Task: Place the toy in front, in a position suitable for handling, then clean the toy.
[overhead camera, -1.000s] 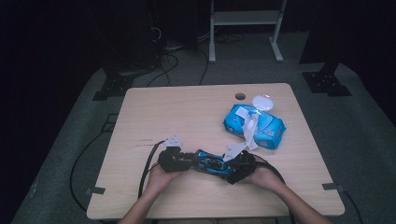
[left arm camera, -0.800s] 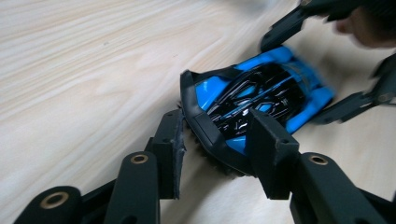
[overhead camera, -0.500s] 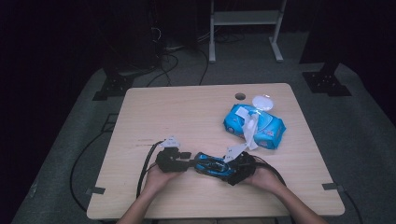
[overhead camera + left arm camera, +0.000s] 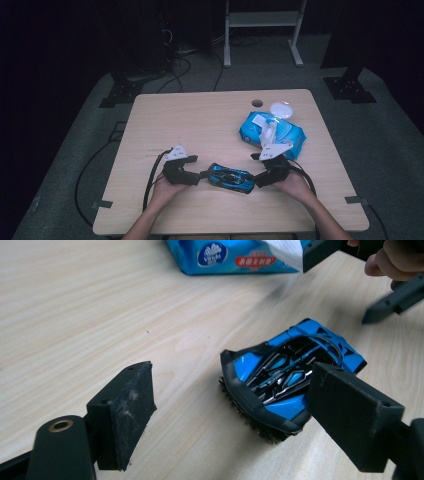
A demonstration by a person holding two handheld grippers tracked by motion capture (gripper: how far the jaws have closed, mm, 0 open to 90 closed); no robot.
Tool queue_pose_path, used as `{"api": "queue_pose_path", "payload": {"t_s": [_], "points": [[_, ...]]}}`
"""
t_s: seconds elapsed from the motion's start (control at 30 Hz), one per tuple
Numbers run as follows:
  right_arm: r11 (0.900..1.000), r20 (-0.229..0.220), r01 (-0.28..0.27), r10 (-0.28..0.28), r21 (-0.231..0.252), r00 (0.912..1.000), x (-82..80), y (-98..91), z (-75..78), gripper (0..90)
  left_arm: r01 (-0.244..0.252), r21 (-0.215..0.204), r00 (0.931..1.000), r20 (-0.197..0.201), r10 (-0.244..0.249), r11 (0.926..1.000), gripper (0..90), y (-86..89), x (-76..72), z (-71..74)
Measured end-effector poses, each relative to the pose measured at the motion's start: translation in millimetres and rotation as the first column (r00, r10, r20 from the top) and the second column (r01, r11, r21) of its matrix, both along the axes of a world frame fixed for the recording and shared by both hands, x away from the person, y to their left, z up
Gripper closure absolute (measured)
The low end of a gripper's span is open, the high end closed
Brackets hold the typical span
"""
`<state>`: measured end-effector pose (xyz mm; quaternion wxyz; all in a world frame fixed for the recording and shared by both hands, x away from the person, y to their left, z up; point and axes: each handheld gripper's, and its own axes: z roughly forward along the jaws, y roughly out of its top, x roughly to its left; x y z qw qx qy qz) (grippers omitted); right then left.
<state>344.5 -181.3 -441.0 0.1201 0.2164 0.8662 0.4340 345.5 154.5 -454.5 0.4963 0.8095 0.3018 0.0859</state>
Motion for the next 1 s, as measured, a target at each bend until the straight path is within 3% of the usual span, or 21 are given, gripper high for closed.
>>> {"api": "queue_pose_path", "payload": {"t_s": [0.27,0.33,0.47,0.53,0.6,0.8,0.83,0.87,0.9,0.93,1.0], "points": [[0.9964,0.043,0.074,-0.076,0.041,0.9962,0.1,-15.8,8.7,19.7,0.001,-0.006,0.9995,0.03,-0.001,1.0,13.4,0.2,-2.8,3.5],[0.9942,0.072,0.101,-0.103,0.037,0.992,3.6,-21.6,13.1,19.7,-0.003,-0.01,0.999,0.045,0.004,0.9999,11.7,0.6,-3.5,5.1],[0.9889,0.084,0.141,-0.145,0.046,0.9859,10.6,-28.3,17.7,19.7,-0.006,-0.018,0.998,0.063,0.007,0.9998,11.4,2.4,-4.8,5.4],[0.9821,0.103,0.184,-0.187,0.041,0.977,19.2,-34.8,22.5,19.7,-0.009,-0.022,0.9981,0.061,0.01,0.9997,11.0,3.5,-5.2,5.1],[0.9803,0.104,0.193,-0.196,0.044,0.975,23.0,-37.5,23.6,19.7,-0.007,-0.023,0.998,0.063,0.009,0.9997,10.9,4.2,-4.9,5.0],[0.9559,0.106,0.286,-0.292,0.066,0.9505,43.8,-51.6,29.2,19.6,-0.011,-0.028,0.9957,0.092,0.014,0.9995,10.8,3.1,-6.0,8.8],[0.9486,0.119,0.314,-0.317,0.044,0.9411,49.3,-52.7,28.0,19.6,-0.008,-0.033,0.9958,0.09,0.011,0.9994,10.6,2.6,-6.1,7.8],[0.9486,0.119,0.314,-0.317,0.044,0.9411,49.3,-52.7,28.0,19.6,-0.008,-0.033,0.9958,0.09,0.011,0.9994,10.3,2.6,-6.1,7.8],[0.9362,0.129,0.351,-0.349,0.007,0.9281,55.3,-53.2,25.0,19.1,-0.009,-0.033,0.9958,0.091,0.012,0.9994,10.3,2.7,-6.0,7.0],[0.9322,0.121,0.361,-0.361,0.019,0.9246,57.8,-54.4,23.2,19.9,-0.009,-0.028,0.996,0.088,0.012,0.9996,10.0,3.2,-5.5,6.6],[0.9317,0.106,0.362,-0.363,0.032,0.9257,59.3,-55.5,21.8,21.2,-0.01,-0.03,0.9959,0.09,0.013,0.9995,9.8,4.0,-5.4,6.6]]}}
